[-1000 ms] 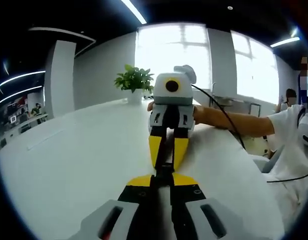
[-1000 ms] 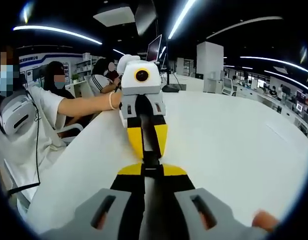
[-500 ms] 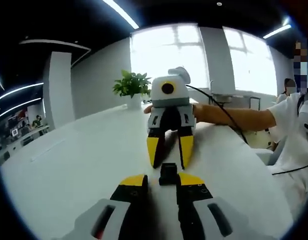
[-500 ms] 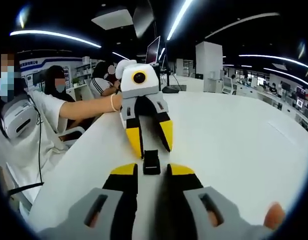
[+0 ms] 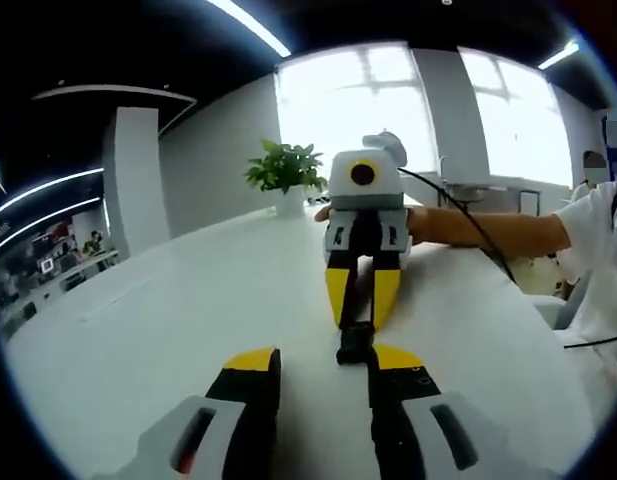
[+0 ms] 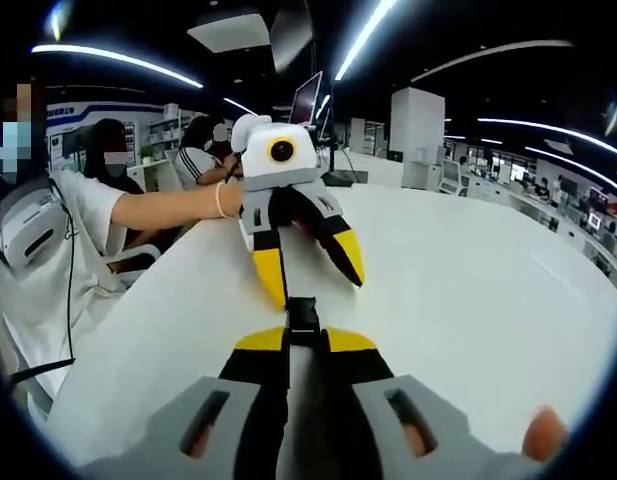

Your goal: Snap the two parts of the plastic buckle together until the buckle closes and remains connected.

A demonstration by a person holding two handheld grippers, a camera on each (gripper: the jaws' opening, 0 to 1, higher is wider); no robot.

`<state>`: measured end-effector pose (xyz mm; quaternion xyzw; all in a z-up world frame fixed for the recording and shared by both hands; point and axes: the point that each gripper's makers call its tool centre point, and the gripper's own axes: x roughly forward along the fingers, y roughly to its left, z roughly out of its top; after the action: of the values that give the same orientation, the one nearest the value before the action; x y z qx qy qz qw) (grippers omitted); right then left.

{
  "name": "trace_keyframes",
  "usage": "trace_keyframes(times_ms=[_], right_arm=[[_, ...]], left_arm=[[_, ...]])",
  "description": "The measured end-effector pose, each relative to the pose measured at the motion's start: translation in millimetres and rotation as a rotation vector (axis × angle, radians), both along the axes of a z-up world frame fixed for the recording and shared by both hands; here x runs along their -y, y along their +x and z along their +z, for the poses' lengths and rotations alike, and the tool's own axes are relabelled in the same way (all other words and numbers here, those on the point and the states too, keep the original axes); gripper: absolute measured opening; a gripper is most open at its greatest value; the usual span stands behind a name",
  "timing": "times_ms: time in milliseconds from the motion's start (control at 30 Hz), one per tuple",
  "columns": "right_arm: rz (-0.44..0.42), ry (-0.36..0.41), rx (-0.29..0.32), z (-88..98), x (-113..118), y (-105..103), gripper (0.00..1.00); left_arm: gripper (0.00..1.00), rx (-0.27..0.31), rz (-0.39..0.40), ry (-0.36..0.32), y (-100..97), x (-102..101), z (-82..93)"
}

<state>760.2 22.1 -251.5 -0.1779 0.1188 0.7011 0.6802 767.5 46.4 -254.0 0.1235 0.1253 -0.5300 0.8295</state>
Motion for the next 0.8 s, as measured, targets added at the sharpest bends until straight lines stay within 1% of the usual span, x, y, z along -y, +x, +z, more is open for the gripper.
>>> trace_keyframes(times_ms=[100,233,333,433,567,667,733,800], right_arm=[[-0.001,0.007,-0.013,0.6,-2,4,0.12],[0.003,0.010,-0.011,1.0,-6,6,0.12],[0.003,0.027,-0.037,0.8,-7,12,0.12],[-0.002,0.028,-0.053,1.2,-5,21,0.12],[-0.046,0.021,-0.069,0.7,4,39,0.12],[-0.069,0.018,-0.068,-0.6,10,51,0.12],[-0.098,0.009,-0.056,-1.3,14,60,0.12],[-0.107,0.000,-0.044,-1.7,16,69,0.12]], left_arm=[[0.35,0.001,0.012,-0.006,2.3,-2,1.4],[0.36,0.007,0.035,-0.030,7.5,-7,7.4],[0.35,-0.013,0.062,-0.067,12.0,-12,12.3],[0.33,-0.031,0.095,-0.118,17.5,-18,19.4],[0.32,-0.040,0.140,-0.159,23.2,-25,25.2],[0.31,-0.024,0.171,-0.149,26.0,-28,24.1],[0.31,-0.023,0.175,-0.143,25.3,-28,23.1],[0.32,-0.024,0.173,-0.142,24.4,-27,23.0]])
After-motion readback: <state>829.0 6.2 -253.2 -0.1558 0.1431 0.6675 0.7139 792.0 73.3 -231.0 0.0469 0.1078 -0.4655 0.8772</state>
